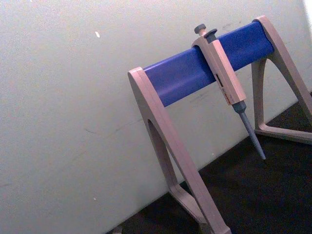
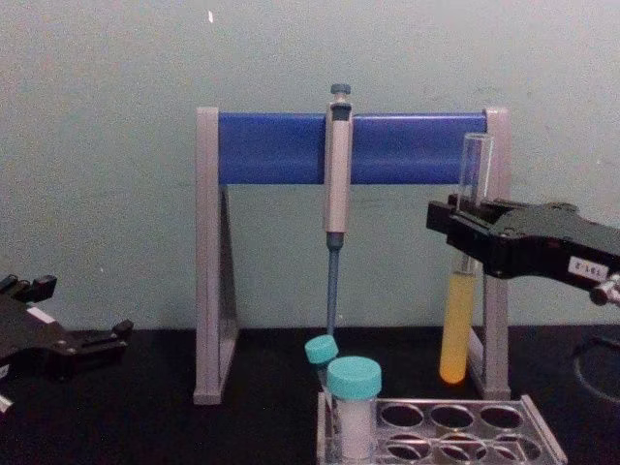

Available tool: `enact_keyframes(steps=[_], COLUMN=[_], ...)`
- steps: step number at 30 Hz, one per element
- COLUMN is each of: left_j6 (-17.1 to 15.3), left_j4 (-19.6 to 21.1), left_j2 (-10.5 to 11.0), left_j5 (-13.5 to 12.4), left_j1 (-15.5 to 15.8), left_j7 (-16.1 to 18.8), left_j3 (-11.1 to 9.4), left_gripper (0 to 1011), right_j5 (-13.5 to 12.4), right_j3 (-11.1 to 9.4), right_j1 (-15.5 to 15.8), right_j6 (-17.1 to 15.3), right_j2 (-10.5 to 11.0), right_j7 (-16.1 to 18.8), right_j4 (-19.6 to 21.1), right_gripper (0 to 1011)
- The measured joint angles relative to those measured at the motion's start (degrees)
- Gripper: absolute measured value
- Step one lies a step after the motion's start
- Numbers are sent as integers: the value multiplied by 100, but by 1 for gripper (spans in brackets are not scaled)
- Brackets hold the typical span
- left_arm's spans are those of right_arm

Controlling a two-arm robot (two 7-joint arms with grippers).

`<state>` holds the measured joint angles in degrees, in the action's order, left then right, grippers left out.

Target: Pick up the test tube from the test tube rack, shake it, then place it back into the test tube rack.

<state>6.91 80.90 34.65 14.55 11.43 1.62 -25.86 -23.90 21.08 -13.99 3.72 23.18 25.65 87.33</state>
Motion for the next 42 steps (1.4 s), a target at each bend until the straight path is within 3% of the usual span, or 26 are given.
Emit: enact_keyframes(steps=[21, 42], left_j6=[0, 0], left_j4=[0, 0], left_j2=[0, 0], left_j5=[0, 0], left_j1=[1, 0], left_j7=[0, 0], left_j3=[0, 0], left_gripper=[1010, 1010], right_j5=[19, -252], right_j3=[-55, -127], right_j1=[33, 291], right_j6=[-23, -87], right_j2=[-39, 119], right_j7=[12, 106], right_j4=[51, 437], right_gripper=[226, 226])
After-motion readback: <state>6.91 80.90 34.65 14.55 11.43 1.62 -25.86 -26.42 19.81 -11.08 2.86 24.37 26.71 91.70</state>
